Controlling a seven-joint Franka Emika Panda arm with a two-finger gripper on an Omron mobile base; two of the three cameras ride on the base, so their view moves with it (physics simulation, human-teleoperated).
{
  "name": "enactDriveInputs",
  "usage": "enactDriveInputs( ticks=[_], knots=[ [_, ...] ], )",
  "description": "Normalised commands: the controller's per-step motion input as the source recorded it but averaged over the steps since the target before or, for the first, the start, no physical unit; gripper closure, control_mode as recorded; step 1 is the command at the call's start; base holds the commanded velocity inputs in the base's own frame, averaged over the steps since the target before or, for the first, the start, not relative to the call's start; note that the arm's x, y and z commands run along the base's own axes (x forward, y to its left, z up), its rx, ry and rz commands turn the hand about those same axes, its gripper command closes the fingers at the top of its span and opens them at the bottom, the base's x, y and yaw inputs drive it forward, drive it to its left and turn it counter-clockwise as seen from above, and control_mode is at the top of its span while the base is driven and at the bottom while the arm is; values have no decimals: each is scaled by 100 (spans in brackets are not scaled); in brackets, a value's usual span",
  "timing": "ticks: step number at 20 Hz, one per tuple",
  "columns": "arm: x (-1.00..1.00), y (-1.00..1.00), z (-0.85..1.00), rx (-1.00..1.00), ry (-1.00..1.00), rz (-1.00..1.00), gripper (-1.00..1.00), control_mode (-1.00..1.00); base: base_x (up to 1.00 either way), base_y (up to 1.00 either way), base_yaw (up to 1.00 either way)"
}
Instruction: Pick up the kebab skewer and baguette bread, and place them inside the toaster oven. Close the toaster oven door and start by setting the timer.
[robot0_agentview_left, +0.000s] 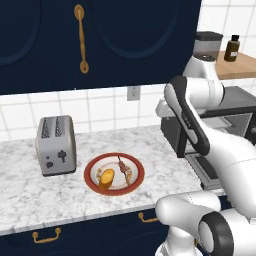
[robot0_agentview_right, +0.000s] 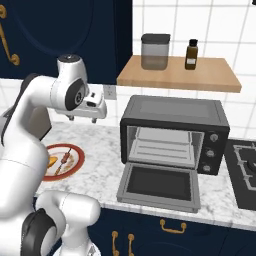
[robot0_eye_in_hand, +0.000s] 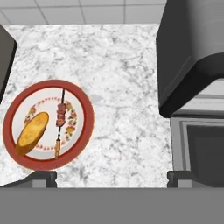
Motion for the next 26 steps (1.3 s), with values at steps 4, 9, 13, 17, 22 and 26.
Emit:
enactDriveInputs(
  ticks=[4,9,13,17,22,26],
  knots=[
    [-72,-47,-8,3,-14,0,-100,-100,0,0,0],
    [-59,-75,-6,0,-17,7,-100,-100,0,0,0],
    [-28,-72,-6,0,-30,27,-100,-100,0,0,0],
    [-4,-50,-5,-1,-25,31,-100,-100,0,0,0],
    [-6,-44,-14,-5,-31,29,-100,-100,0,0,0],
    [-1,-37,-4,-1,-24,17,-100,-100,0,0,0]
  ],
)
